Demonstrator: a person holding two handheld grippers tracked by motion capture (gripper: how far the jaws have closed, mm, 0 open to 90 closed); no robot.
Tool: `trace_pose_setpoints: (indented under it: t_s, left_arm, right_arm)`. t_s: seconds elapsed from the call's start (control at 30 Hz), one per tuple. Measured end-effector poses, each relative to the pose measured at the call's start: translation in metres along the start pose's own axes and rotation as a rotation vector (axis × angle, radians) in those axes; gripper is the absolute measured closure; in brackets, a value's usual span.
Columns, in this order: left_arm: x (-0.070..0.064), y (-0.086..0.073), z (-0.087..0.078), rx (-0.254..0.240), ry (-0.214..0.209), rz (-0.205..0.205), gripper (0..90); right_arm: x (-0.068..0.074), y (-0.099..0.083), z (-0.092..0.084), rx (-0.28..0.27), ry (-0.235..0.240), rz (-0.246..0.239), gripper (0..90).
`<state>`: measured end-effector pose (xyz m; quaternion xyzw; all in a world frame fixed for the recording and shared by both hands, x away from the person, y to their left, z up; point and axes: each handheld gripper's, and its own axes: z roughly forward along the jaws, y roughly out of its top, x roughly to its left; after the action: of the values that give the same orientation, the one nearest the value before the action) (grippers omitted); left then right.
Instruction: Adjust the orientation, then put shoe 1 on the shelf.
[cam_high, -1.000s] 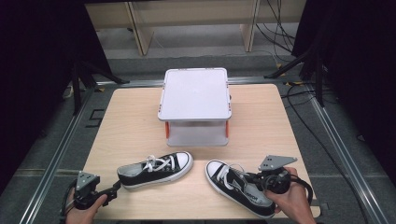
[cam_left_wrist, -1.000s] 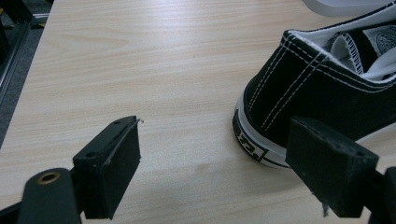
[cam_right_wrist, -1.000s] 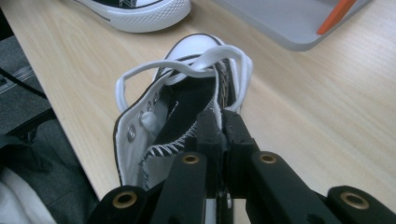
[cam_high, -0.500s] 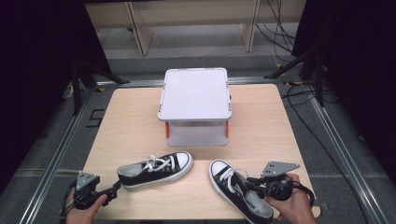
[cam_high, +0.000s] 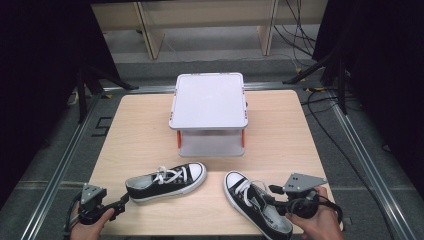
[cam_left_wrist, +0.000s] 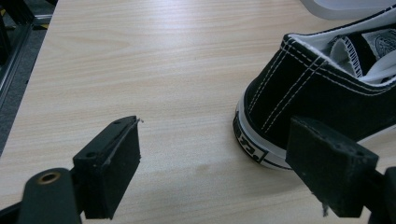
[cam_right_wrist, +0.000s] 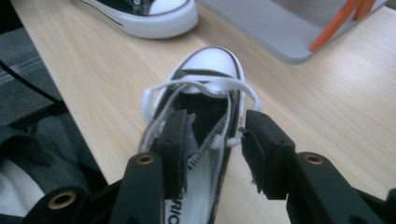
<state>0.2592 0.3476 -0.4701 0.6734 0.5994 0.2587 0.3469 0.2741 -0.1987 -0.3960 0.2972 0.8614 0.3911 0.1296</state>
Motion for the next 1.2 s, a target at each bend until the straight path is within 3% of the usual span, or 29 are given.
trace_pose_setpoints:
  t_s: [0.23, 0.3, 0.5, 0.57, 0.63, 0.77, 0.9, 1.03, 1.1, 1.13, 1.2]
  left_arm:
    - [0.000, 0.001, 0.000, 0.002, 0.007, 0.000, 17.1]
    - [0.000, 0.001, 0.000, 0.000, 0.010, -0.005, 17.1]
    - [0.000, 0.001, 0.002, -0.007, 0.006, -0.006, 17.0]
    - [0.000, 0.001, 0.002, -0.007, 0.009, -0.009, 17.0]
    - [0.001, 0.001, 0.002, -0.006, 0.009, -0.008, 17.1]
    - [0.001, 0.002, 0.002, -0.004, 0.012, -0.005, 16.9]
    - [0.001, 0.002, 0.002, 0.002, 0.017, -0.004, 16.8]
    - [0.001, 0.002, 0.002, 0.000, 0.016, -0.005, 16.7]
    - [0.001, 0.002, 0.002, -0.001, 0.015, -0.005, 16.7]
    - [0.001, 0.002, 0.002, -0.001, 0.016, -0.005, 16.7]
    - [0.002, 0.002, 0.002, 0.002, 0.016, -0.004, 16.5]
  right_arm:
    - [0.012, -0.001, -0.010, -0.033, 0.045, 0.044, 58.8]
    - [0.019, -0.007, -0.005, -0.029, 0.087, 0.105, 56.0]
    - [0.025, -0.015, 0.017, 0.011, 0.051, 0.170, 46.1]
    - [0.024, -0.015, 0.019, 0.021, 0.042, 0.163, 44.2]
    - [0.026, -0.017, 0.026, 0.054, 0.042, 0.198, 39.2]
    - [0.029, -0.018, 0.037, 0.093, 0.057, 0.190, 37.5]
    - [0.030, -0.018, 0.043, 0.116, 0.058, 0.178, 41.5]
    - [0.031, -0.016, 0.046, 0.132, 0.031, 0.132, 65.5]
    - [0.030, -0.015, 0.046, 0.128, 0.021, 0.112, 68.6]
    - [0.031, -0.013, 0.045, 0.122, 0.028, 0.098, 77.8]
    - [0.031, -0.012, 0.044, 0.114, 0.022, 0.083, 79.6]
